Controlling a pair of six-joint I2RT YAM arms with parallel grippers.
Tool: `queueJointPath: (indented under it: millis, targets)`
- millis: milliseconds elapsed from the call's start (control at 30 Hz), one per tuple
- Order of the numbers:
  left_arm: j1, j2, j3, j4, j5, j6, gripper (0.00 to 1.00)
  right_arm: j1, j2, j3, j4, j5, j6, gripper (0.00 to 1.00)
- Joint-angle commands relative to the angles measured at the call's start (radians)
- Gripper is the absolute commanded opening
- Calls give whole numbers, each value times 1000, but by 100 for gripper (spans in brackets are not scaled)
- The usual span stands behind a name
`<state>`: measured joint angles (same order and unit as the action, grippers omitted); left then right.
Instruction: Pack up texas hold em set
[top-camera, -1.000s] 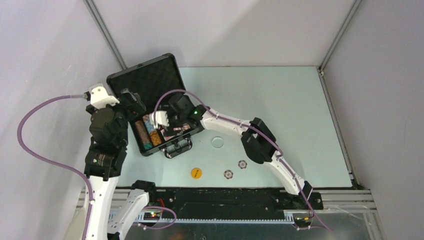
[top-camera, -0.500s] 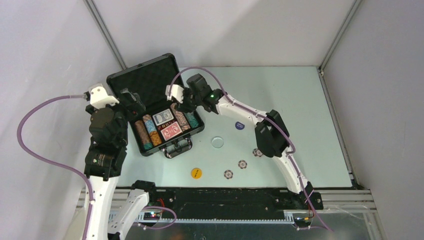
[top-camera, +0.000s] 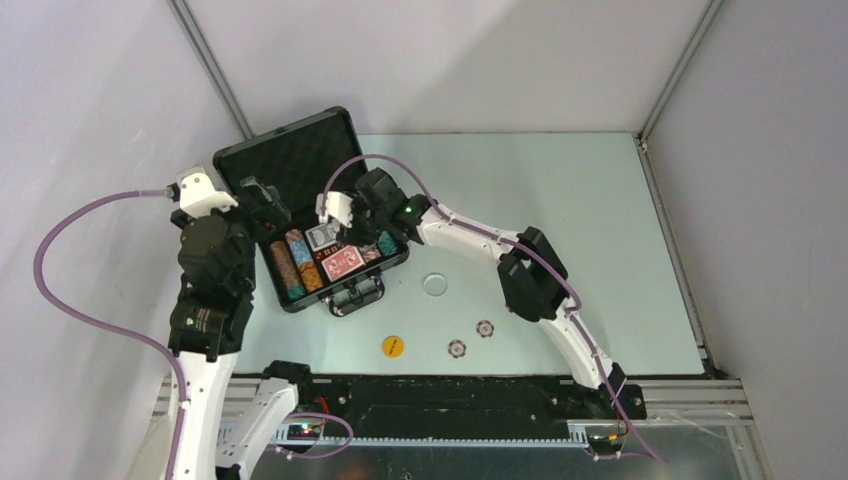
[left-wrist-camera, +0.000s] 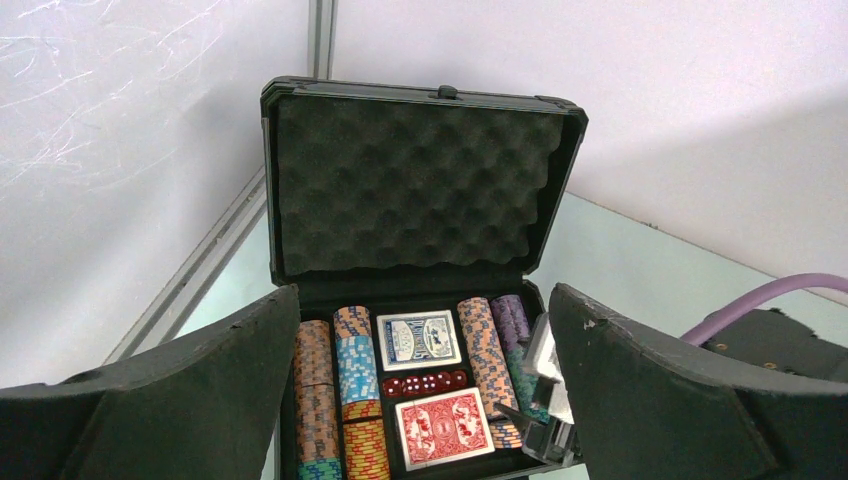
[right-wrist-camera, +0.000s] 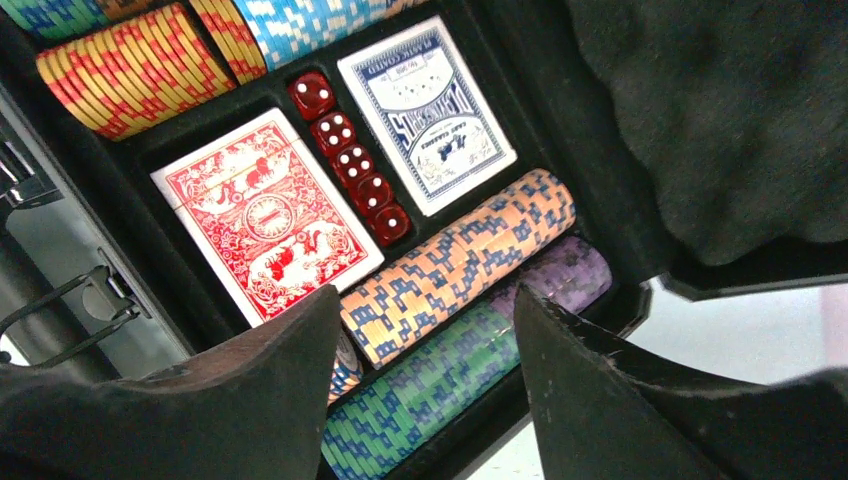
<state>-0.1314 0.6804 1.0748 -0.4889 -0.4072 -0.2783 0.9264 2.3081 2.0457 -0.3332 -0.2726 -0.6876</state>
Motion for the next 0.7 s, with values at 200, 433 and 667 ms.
queueJointPath:
  millis: [200,433,667]
  targets:
    - [10,4,-11,27,17,23,100,17,0,-121,169,247,170,81]
    - [11,3,-12,29,18,24,100,21,10,-153,191,325,216,84]
    - [10,2,-12,27,17,24,100,44,34,-158,176,346,209,85]
